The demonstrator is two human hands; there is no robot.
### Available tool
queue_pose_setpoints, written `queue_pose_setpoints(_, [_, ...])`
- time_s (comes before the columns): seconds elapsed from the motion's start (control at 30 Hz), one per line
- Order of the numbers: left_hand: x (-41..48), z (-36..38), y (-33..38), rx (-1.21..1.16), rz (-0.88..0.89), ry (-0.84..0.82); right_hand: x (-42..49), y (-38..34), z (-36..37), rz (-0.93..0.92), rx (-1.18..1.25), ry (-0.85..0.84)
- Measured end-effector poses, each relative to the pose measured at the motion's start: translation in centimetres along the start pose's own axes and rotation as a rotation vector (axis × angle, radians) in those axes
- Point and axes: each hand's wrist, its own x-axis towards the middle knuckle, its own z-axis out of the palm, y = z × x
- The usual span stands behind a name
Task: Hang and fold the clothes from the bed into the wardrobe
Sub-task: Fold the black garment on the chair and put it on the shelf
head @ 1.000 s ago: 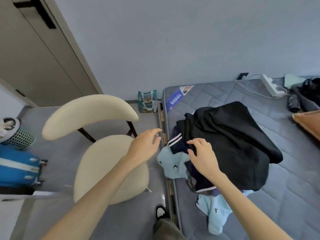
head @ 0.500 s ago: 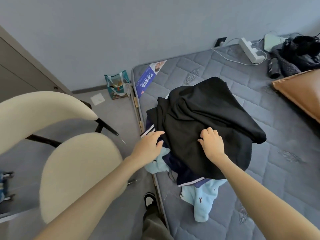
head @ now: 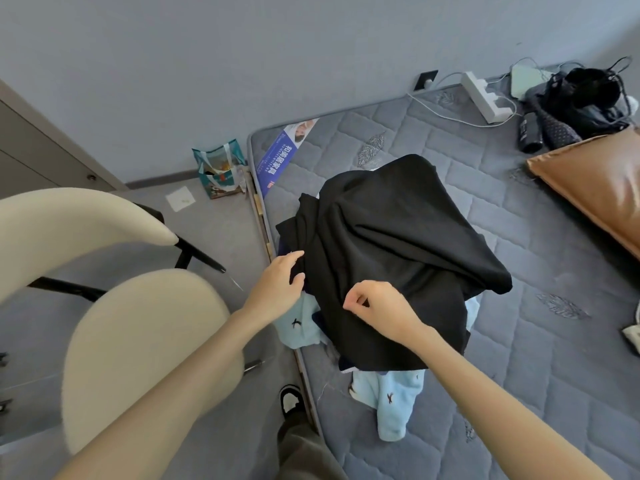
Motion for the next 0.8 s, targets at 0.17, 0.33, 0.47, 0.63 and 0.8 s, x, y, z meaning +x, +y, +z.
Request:
queue_pose_setpoints(0.17, [0.7,0.3,0.1,-0.014,-0.002,-0.015,2.2,2.9,-3.7,0.027,-0.166,0.534])
queue_pose_setpoints(0.33, [1.4,0.7,1.1,-0.024,0.036,-0.035,5.0,6.1,-5.3,0.372,-0.373,0.360])
queue_pose_setpoints(0.47, [1.0,-0.2,1.8,-0.036,0.048,-0.017,5.3,5.0,-6.2,0.288,-0.296,0.446])
queue_pose_setpoints(0.63, [-1.1,-2.2,2.7,-0.059,0.054,0.069,3.0,-1.1,-8.0,-0.061,-0.219,0.465])
queue_pose_setpoints(0.8, [-4.7,-5.1,3.7,-0.187,0.040,0.145,1.7,-9.9,-11.1,-0.240,0.060,0.520])
